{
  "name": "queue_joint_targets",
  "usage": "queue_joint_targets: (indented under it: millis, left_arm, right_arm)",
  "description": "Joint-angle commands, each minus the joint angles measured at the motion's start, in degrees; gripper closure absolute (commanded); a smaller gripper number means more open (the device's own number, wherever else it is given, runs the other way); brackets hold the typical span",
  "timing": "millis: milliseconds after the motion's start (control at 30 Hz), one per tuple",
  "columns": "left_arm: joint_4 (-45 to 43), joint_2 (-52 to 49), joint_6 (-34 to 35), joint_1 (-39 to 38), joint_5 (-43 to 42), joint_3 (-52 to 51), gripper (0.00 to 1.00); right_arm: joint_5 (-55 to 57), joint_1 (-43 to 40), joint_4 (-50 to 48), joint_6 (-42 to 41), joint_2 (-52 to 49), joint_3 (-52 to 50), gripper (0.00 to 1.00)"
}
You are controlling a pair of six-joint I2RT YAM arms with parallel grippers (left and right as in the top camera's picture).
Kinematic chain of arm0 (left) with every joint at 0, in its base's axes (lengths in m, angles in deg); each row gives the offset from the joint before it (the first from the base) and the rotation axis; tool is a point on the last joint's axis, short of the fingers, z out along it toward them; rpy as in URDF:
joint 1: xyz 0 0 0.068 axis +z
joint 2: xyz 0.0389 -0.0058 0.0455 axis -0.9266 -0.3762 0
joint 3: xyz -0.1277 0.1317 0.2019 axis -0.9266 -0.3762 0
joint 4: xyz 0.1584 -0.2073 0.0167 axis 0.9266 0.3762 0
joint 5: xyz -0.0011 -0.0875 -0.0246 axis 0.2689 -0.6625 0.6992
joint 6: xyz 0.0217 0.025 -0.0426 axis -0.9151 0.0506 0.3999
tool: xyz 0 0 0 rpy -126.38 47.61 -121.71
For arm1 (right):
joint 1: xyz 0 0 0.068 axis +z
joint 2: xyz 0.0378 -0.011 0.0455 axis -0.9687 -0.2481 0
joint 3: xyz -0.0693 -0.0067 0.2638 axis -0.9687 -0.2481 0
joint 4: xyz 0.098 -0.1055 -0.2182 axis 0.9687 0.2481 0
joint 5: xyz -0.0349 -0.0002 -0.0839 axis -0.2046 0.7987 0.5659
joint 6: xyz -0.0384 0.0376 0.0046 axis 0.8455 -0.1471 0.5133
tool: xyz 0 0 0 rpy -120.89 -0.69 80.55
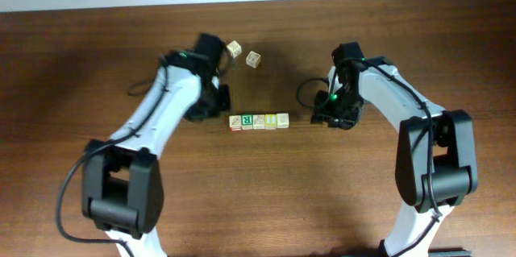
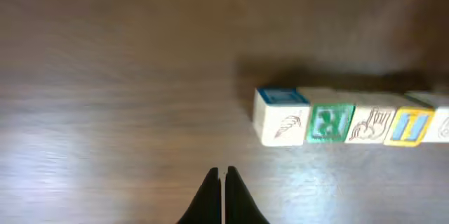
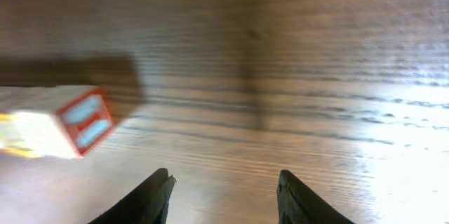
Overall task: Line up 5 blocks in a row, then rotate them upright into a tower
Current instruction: 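Lower both grippers at opposite ends of the five-block row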
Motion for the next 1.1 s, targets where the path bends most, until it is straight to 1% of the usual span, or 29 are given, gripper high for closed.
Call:
queue_joint_targets:
  millis: [0, 67, 167, 200, 233, 300, 400, 467, 567, 600, 767, 900, 967, 1033, 1067]
  left_arm:
    - [2.7, 0.0, -9.5, 4.1, -0.6, 3.1, 0.99]
    - [2.1, -0.5, -13.1, 6.1, -6.2, 2.4, 1.0]
    - [0.4, -2.1, -20.4, 8.7, -17.9, 0.9, 1.0]
    - [-0.2, -3.0, -21.3, 9.4, -20.2, 0.3, 1.0]
    - [-0.5, -3.6, -21.4, 9.8, -20.9, 0.0, 1.0]
    - [-1.2, -4.7, -21.4, 10.2, -21.1, -0.6, 1.0]
    - [-2.3, -5.0, -21.5, 10.2, -21.1, -1.7, 1.0]
    - [-2.8, -5.0, -22.9, 10.2, -21.1, -2.8, 1.0]
    - [-3.0, -5.0, -24.2, 10.6, -21.3, -3.0, 1.0]
    - [-3.0, -4.5, -24.2, 11.3, -22.0, -3.0, 1.0]
    - [-3.8, 0.9, -26.2, 15.7, -31.5, -2.8, 1.0]
    - [-3.9, 1.8, -26.2, 16.4, -33.5, -3.5, 1.0]
    - [-6.3, 1.8, -26.2, 16.5, -34.8, -6.1, 1.0]
    - [-9.6, 1.8, -26.1, 16.8, -38.1, -9.5, 1.0]
    - [-12.7, 1.8, -25.5, 17.1, -40.4, -12.5, 1.0]
  right_arm:
    - [-3.8, -0.1, 0.6, 0.4, 0.2, 1.9, 0.66]
    - [-3.7, -0.1, 0.4, 0.5, 0.2, 1.9, 0.76]
    - [-3.1, -0.1, -0.7, 0.5, 0.1, 1.8, 0.78]
    - [-3.1, -0.1, -1.7, 0.5, 0.1, 1.4, 0.79]
    - [-3.1, -0.1, -2.3, 0.7, 0.1, 1.2, 0.8]
    - [-4.9, -0.1, -4.5, 4.1, 0.0, -0.2, 0.82]
    - [-11.7, -0.1, -7.4, 11.0, 0.0, -2.4, 0.85]
    - [-13.4, -0.3, -8.7, 12.3, 0.0, -3.5, 0.9]
    - [-17.6, -1.9, -8.4, 15.6, 0.3, -3.5, 0.93]
    - [-18.9, -3.0, -7.9, 16.0, 0.9, -3.2, 0.95]
    - [-21.0, -8.0, -4.2, 17.0, 6.0, -0.4, 0.96]
    - [-24.7, -10.7, -3.7, 18.1, 7.5, -0.8, 0.96]
    - [-26.6, -10.2, -4.1, 19.9, 6.5, -1.9, 0.96]
    - [-27.4, -9.7, -5.0, 21.0, 5.4, -3.0, 0.96]
    - [-27.6, -9.3, -6.3, 21.0, 4.6, -3.9, 0.96]
